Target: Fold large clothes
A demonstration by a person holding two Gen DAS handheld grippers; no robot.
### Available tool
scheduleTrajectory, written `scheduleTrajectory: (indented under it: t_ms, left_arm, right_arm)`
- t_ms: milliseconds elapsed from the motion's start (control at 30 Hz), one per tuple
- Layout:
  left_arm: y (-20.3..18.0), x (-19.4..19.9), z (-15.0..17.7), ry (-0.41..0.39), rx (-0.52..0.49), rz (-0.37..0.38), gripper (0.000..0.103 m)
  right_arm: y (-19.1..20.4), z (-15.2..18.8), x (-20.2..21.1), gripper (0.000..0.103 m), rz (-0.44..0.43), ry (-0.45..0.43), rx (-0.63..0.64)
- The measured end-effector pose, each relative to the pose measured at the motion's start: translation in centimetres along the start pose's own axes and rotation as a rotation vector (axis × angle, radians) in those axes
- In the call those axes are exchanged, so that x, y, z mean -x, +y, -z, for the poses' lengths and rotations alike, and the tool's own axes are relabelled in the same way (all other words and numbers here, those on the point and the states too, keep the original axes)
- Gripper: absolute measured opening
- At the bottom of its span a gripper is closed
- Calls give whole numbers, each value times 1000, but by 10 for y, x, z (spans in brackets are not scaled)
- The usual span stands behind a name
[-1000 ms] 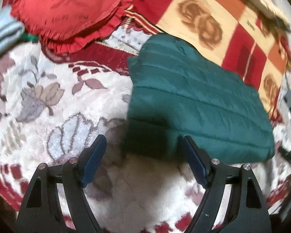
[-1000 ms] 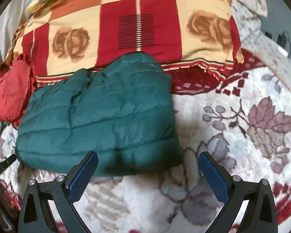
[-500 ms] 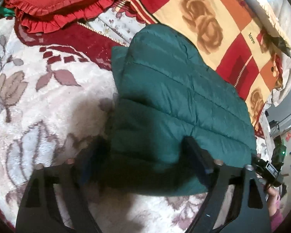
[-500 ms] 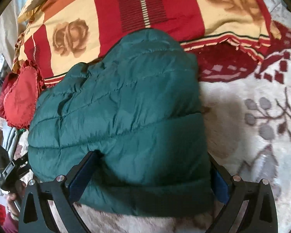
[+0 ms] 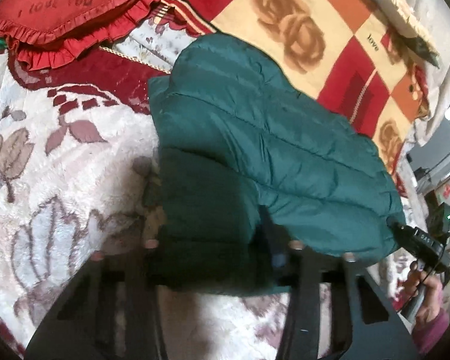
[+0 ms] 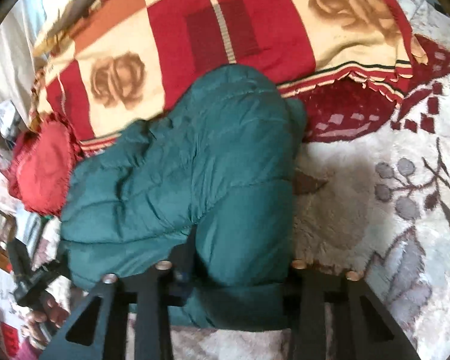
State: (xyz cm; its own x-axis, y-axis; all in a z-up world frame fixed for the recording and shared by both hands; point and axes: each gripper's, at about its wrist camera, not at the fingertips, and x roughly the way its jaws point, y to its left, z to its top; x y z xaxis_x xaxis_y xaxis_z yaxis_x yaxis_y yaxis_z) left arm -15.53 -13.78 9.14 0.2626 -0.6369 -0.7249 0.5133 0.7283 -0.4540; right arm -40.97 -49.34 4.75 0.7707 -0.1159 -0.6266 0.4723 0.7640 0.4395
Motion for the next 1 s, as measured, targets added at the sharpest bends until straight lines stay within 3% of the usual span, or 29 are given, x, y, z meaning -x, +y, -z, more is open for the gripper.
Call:
scheduleTrajectory:
  t_ms: [367,533,600,633,667,767,867,1000]
  left_arm:
    - [-9,70,35,17,-83,57,32]
    - [-2,76,64,73,-91,25,32]
    - [-1,70,71,86,-87,-11,37]
    - [-1,67,72,88,-74,-33,42]
    - [-1,66,73,88,-65,-45,45]
    - [-7,70,72,71,-63,-94,52]
    - [-11,81,75,55,-91,-148,56]
    - [-19,101,77,3,-94,-216,56]
  right_arm:
    - [6,48,63,28,-72,30,14]
    - [2,82,72,30,-50,95,11]
    - [-2,88,64,41,20,112,-3]
    - [-4,89,60,58,62,116,-12]
    - [-4,89,59,65,102,111,-14]
    - [5,89,63,71,180,89,42]
    - [21,90,76,78,311,48,138]
    - [40,88,99,78,345,-12,160]
